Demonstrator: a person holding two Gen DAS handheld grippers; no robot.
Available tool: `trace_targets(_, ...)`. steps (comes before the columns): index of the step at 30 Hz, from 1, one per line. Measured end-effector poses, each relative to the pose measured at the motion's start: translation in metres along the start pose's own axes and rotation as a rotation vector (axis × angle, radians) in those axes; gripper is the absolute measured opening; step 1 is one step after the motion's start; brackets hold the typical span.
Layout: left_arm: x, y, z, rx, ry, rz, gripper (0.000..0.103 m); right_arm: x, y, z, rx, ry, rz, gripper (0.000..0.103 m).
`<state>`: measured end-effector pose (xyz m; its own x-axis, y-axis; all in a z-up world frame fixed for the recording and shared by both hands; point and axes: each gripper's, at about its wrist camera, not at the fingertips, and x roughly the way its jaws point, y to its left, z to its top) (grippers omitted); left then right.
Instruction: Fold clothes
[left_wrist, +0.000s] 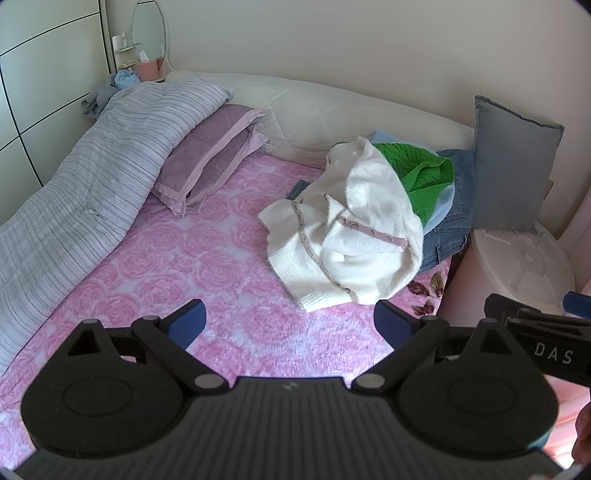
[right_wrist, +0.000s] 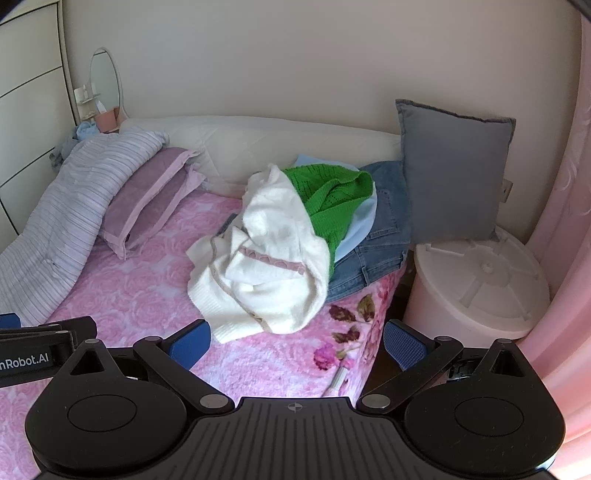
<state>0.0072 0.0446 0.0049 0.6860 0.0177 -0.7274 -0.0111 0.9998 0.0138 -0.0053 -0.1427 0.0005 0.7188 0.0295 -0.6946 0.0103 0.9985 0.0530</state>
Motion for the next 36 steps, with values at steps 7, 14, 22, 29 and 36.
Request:
trace_targets(7, 0.004, 0.002, 0.003, 0.003, 0.009, -0.017, 0.096, -0.002, 0.002, 0.000, -0.004, -0.005, -0.014, 0.103)
trace_targets(14, 0.011, -0.002, 0.004, 0.011, 0.015, -0.034, 0.096, 0.000, -0.008, 0.002, 0.020, -0.012, -0.025, 0.103)
trace_targets(22, 0.025, 0.002, 0.007, 0.006, 0.044, -0.041, 0.096, 0.011, -0.013, 0.000, 0.015, 0.009, -0.016, 0.102)
trace_targets(29, 0.041, 0.007, 0.010, -0.001, 0.062, -0.037, 0.096, 0.030, -0.011, 0.003, -0.010, 0.034, 0.026, 0.102)
trace_targets(36, 0.066, 0.011, 0.019, -0.021, 0.083, -0.023, 0.094, 0.060, -0.013, 0.011, -0.034, 0.075, 0.048, 0.084)
